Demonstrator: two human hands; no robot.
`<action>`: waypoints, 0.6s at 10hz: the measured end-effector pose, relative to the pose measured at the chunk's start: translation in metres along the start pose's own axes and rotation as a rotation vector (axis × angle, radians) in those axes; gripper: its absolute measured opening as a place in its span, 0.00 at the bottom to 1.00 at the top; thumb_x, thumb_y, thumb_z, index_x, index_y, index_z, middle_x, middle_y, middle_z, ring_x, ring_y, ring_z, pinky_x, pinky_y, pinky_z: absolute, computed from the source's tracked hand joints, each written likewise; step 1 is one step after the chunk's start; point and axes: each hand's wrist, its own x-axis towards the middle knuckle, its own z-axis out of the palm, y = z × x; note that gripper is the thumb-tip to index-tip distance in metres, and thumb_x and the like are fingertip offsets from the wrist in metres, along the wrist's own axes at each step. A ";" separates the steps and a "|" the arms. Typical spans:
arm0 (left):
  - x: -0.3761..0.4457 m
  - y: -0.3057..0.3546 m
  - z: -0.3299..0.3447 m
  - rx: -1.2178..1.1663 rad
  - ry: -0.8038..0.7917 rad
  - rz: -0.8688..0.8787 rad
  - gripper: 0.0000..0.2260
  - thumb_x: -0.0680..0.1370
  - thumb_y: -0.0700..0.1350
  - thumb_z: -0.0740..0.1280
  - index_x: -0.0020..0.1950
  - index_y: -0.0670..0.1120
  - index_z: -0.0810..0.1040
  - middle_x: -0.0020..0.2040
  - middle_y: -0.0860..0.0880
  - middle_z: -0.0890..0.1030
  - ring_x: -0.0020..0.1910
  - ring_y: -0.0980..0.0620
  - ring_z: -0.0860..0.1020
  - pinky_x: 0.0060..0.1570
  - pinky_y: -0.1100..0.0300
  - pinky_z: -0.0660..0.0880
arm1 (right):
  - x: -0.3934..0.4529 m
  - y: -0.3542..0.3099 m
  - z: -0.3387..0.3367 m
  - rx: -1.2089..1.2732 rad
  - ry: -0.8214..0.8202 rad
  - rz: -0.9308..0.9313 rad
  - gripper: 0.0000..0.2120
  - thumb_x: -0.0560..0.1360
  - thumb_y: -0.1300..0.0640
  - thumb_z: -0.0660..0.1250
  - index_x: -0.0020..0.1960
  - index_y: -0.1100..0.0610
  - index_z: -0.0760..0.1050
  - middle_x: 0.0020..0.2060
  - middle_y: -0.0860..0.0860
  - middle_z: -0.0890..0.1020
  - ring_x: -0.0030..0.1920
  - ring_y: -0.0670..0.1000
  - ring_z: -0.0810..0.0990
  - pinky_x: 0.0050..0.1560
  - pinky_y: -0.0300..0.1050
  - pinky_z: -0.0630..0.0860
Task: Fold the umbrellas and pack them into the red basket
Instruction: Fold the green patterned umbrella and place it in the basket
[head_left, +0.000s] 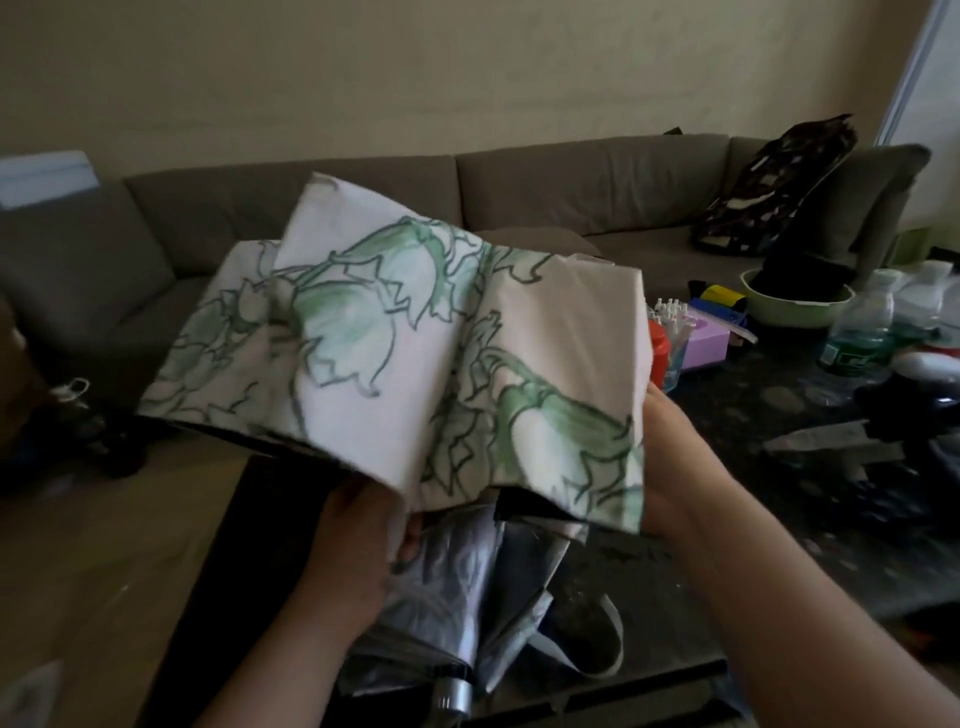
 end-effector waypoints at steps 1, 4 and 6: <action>-0.002 -0.023 0.004 -0.190 0.025 -0.141 0.10 0.82 0.41 0.61 0.42 0.44 0.78 0.35 0.45 0.77 0.27 0.54 0.72 0.23 0.63 0.65 | -0.013 0.016 0.006 -0.022 -0.149 0.066 0.16 0.65 0.44 0.82 0.44 0.55 0.86 0.35 0.50 0.87 0.34 0.47 0.86 0.36 0.40 0.82; -0.034 -0.016 0.042 -0.445 -0.309 -0.446 0.15 0.80 0.52 0.68 0.57 0.41 0.80 0.39 0.45 0.78 0.32 0.54 0.73 0.23 0.66 0.68 | 0.001 0.049 0.009 -0.062 -0.022 0.268 0.20 0.75 0.46 0.70 0.61 0.57 0.78 0.40 0.54 0.83 0.31 0.53 0.80 0.28 0.43 0.73; -0.051 -0.015 0.036 0.666 -0.350 -0.157 0.17 0.82 0.66 0.63 0.58 0.56 0.81 0.49 0.55 0.86 0.46 0.57 0.84 0.53 0.52 0.83 | -0.006 0.052 -0.003 0.008 0.169 0.178 0.15 0.77 0.63 0.73 0.62 0.64 0.81 0.53 0.61 0.88 0.53 0.62 0.88 0.56 0.61 0.84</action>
